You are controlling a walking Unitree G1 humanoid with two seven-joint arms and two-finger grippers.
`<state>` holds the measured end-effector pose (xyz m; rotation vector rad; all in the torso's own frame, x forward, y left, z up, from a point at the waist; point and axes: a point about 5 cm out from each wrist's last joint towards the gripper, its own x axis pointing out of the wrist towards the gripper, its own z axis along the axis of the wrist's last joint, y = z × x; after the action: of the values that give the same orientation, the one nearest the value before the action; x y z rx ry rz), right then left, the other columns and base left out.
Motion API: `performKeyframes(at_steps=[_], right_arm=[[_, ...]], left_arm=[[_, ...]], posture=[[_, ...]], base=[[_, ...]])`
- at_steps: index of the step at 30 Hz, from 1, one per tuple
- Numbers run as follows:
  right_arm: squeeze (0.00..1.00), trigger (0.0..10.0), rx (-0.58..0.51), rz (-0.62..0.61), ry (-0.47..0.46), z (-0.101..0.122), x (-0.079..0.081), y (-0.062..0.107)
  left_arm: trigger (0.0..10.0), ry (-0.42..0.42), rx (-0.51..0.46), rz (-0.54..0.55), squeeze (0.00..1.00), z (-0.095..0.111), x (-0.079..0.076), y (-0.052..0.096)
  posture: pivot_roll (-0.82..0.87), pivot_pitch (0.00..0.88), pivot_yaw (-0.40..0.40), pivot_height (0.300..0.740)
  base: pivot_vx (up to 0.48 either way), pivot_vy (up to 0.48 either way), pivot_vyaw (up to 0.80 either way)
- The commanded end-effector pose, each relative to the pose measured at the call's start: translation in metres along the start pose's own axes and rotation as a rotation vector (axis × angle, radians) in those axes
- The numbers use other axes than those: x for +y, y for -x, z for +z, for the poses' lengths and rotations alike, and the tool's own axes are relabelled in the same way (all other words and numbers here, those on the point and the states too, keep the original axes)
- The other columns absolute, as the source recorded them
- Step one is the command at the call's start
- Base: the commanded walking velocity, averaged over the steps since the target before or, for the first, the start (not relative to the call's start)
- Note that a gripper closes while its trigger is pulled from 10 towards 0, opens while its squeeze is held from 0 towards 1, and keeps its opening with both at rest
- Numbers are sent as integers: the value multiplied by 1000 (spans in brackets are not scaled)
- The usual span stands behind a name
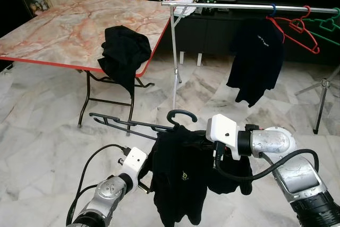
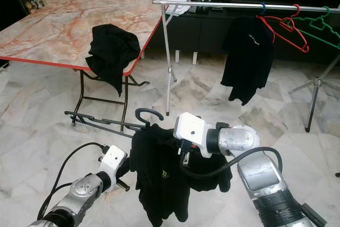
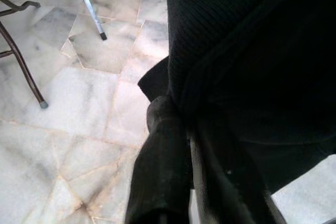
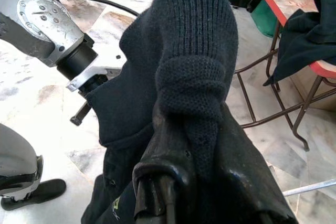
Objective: Hang hanger
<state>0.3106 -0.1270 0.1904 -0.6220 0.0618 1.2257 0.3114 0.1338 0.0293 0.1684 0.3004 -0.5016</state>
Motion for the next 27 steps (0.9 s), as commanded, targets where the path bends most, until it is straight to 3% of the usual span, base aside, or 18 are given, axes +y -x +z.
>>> performKeyframes(at_steps=[1, 5, 6, 7, 17, 18, 19, 20, 21, 27], right_arm=[[0, 10000, -29, -1, 19, 8, -3, -2], [0, 10000, -30, 0, 19, 8, -3, -1], [0, 10000, -32, 0, 21, 9, -4, -1], [0, 10000, -33, -1, 21, 9, -4, -1], [0, 10000, -49, -3, 29, 14, -7, -2], [0, 10000, -49, -4, 30, 14, -7, -2], [0, 10000, -51, -5, 31, 15, -8, -3], [0, 10000, -51, -5, 31, 15, -8, -3], [0, 10000, -56, -6, 33, 16, -8, -3], [0, 10000, -61, -8, 34, 17, -9, -3]], left_arm=[[10000, 7, -20, -5, 1000, 4, 2, -1], [10000, 9, -20, -10, 1000, 4, 1, -1], [10000, 8, -8, -38, 455, 3, -2, -2], [10000, 2, 0, -54, 0, 2, -4, -2], [10000, -7, 23, -76, 0, 0, -8, -3], [8471, -4, 24, -77, 0, 0, -8, -3], [2824, -3, 24, -78, 0, -1, -8, -3], [2824, -3, 24, -78, 0, -1, -8, -3], [0, -2, 24, -78, 0, -1, -8, -3], [0, -3, 23, -84, 0, 0, -8, -3]], posture=[[-40, 103, 22, 740], [-40, 103, 22, 740], [-40, 103, 22, 740], [-40, 103, 22, 740], [-41, 100, 23, 740], [-40, 99, 23, 740], [-40, 99, 23, 740], [-40, 99, 23, 740], [-40, 99, 23, 740], [-40, 100, 22, 740]], base=[[0, 0, 0], [0, 0, 0], [0, 0, 0], [0, 0, 0], [0, 0, 0], [0, 0, 0], [0, 0, 0], [0, 0, 0], [0, 0, 0], [0, 0, 0]])
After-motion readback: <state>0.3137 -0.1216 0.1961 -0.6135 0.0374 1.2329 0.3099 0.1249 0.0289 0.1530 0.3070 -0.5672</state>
